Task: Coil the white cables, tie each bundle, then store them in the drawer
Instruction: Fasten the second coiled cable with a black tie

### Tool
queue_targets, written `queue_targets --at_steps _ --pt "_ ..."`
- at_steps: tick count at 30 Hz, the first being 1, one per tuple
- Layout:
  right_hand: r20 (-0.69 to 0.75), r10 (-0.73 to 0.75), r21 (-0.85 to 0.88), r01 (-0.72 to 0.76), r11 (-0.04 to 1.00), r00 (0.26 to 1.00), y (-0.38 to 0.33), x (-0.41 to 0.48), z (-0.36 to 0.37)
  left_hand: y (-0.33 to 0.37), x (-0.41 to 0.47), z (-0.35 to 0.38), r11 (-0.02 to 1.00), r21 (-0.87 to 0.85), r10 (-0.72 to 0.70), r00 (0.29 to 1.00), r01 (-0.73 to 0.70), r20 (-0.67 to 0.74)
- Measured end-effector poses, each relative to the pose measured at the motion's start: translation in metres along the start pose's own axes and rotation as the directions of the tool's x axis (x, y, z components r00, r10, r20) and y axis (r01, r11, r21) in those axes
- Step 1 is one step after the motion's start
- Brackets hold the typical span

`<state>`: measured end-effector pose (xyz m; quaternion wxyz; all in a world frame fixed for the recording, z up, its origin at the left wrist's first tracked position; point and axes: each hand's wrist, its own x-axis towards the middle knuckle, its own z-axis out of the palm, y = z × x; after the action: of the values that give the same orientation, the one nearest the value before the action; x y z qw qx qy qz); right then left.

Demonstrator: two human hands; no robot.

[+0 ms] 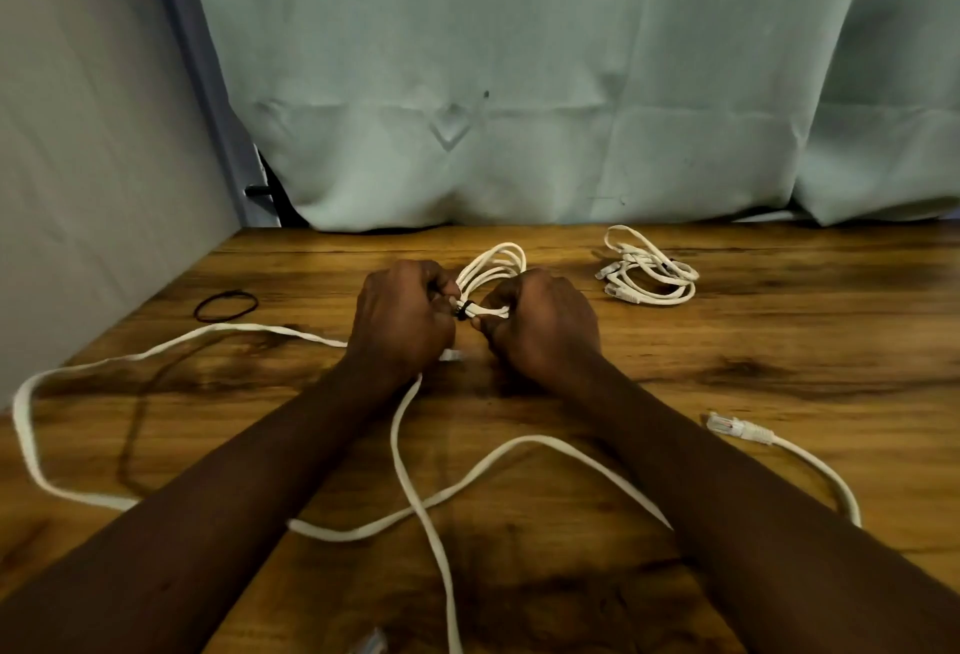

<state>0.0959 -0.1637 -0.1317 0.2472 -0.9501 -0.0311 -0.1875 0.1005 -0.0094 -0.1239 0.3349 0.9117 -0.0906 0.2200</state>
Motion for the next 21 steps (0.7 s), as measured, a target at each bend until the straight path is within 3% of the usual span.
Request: queue_targets --at_steps 9,16,21 --pt "-0.029 0.034 0.0 -0.034 0.999 0.999 -0.002 0.001 0.003 0.0 0.0 -0.006 0.993 0.039 0.112 0.994 -0.112 0.013" --pt "-0.05 0.136 0.097 -0.13 0.987 0.99 -0.005 -0.001 0.0 -0.006 0.001 -0.006 0.983 -0.174 0.05 0.996 -0.062 -0.07" --pt "-0.117 0.133 0.067 -0.125 0.99 0.984 -0.012 -0.006 -0.004 -0.003 -0.001 -0.003 0.975 -0.179 0.113 0.987 -0.132 -0.11"
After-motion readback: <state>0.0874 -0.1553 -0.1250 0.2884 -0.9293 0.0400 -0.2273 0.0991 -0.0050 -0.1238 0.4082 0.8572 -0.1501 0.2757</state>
